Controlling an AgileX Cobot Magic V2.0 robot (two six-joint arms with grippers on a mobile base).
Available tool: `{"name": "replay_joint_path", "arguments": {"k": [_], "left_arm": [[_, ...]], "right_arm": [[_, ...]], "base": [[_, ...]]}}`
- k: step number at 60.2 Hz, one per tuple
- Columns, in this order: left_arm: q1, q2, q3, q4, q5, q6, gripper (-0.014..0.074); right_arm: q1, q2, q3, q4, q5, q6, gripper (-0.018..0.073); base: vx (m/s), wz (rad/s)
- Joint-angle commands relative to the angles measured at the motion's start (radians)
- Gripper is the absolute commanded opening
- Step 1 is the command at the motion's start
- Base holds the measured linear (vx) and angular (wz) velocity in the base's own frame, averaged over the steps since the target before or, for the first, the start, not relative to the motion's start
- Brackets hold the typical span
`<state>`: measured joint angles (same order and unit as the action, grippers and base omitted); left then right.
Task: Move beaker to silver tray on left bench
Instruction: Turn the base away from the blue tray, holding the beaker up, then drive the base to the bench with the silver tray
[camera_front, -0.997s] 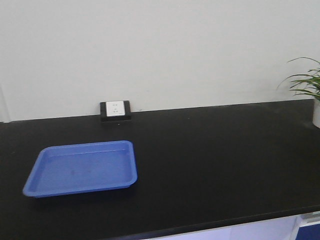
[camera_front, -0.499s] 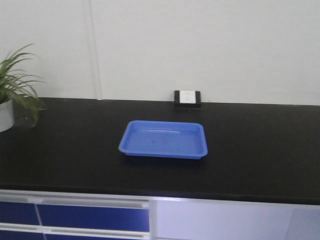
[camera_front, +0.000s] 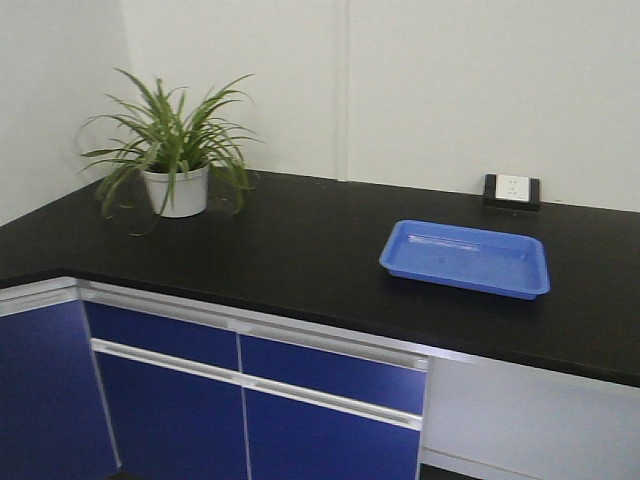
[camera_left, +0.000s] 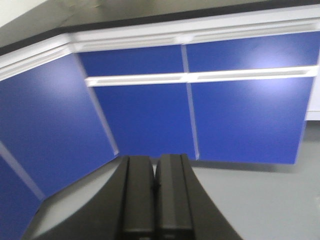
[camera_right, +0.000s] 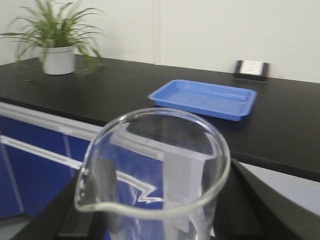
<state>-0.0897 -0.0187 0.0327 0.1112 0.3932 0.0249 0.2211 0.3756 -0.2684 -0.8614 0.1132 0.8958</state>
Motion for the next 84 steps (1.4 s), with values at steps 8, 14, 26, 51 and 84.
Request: {"name": "replay_joint_path", "arguments": {"k": [8, 14, 26, 51, 84], "left_arm": [[-0.006, -0.008, 0.02, -0.004, -0.083, -0.002, 0.0001], [-0.006, -0.008, 0.02, -0.004, -0.083, -0.002, 0.0001], [-0.006, -0.008, 0.02, -0.004, -0.083, -0.002, 0.0001], [-0.006, -0.008, 0.02, -0.004, -0.083, -0.002, 0.0001], [-0.006, -0.008, 0.02, -0.004, -0.083, -0.002, 0.0001]], "right_arm": [[-0.006, 0.005, -0.032, -0.019, -0.049, -0.003, -0.0011], [-0.006, 0.005, -0.032, -0.019, -0.049, -0.003, -0.0011], [-0.006, 0.005, -0.032, -0.019, -0.049, -0.003, -0.0011], [-0.006, 0.005, -0.032, -0.019, -0.049, -0.003, -0.0011], [-0.006, 0.005, -0.032, -0.019, -0.049, -0.003, -0.0011]], "base": [[-0.24, 0.57], [-0.23, 0.63], [-0.22, 0.7], [-0.18, 0.7], [-0.07, 0.62]]}}
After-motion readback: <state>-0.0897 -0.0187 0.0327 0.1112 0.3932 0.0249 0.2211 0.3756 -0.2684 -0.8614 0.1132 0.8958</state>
